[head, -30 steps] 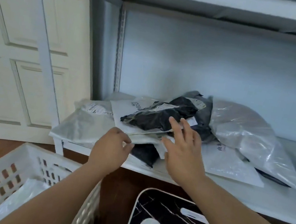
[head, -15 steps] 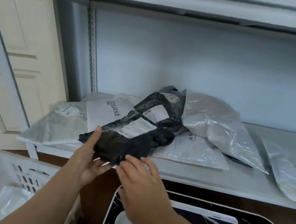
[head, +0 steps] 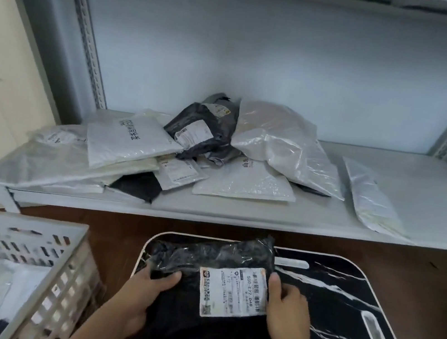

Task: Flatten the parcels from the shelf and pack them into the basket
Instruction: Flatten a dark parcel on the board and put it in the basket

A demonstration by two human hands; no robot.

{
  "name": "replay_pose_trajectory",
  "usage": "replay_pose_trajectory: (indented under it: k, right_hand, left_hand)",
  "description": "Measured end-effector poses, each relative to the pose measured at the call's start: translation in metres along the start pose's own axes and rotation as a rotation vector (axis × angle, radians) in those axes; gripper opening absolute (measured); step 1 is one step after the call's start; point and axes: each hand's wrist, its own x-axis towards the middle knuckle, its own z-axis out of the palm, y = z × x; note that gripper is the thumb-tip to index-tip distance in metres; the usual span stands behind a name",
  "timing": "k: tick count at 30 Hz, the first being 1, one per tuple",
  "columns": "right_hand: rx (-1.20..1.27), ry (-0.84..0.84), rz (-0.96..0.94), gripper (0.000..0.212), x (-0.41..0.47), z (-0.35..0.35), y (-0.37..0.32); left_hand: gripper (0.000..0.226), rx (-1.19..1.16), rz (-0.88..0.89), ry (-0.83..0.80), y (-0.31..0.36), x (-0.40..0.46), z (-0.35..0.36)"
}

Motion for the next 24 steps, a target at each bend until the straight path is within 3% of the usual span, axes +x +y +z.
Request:
replay_pose_trajectory:
  k: [3,5,8,10,15,17,19,21,24]
  right_hand:
    - [0.054,-0.049,0.071,0.050,0.002,0.003,0.014]
    - [0.066,-0.008,0.069,0.040,0.003,0.007,0.020]
    - [0.126,0.059,0.007,0.033,0.002,0.018,0.025]
    - [0.155,0.080,-0.043,0.031,-0.001,0.022,0.028]
    - [0.151,0.095,-0.081,0.032,0.009,0.029,0.045]
    - [0.077,0.060,-0.067,0.028,0.014,0.031,0.052]
    - [-0.106,0.018,-0.045,0.023,0.020,0.031,0.053]
    - [-0.274,0.053,-0.052,0.039,0.025,0.030,0.052]
    - [-0.445,0.169,-0.307,0.054,0.027,0.039,0.044]
  left_hand:
    - [0.027,0.002,-0.024,0.004,-0.014,0.002,0.008]
    - [0.044,0.085,-0.007,0.082,-0.024,0.007,0.010]
    - [0.065,0.724,0.039,0.331,-0.037,0.015,0.016]
    - [0.060,0.907,0.127,0.446,-0.042,0.014,0.022]
    - [0.035,0.878,0.374,0.482,-0.045,0.021,0.027]
    - [0.036,0.910,0.381,0.455,-0.046,0.025,0.025]
    - [0.050,1.098,0.306,0.510,-0.052,0.028,0.019]
    - [0.074,1.301,0.335,0.609,-0.059,0.033,0.008]
    - [0.078,1.421,0.552,0.579,-0.062,0.043,0.007]
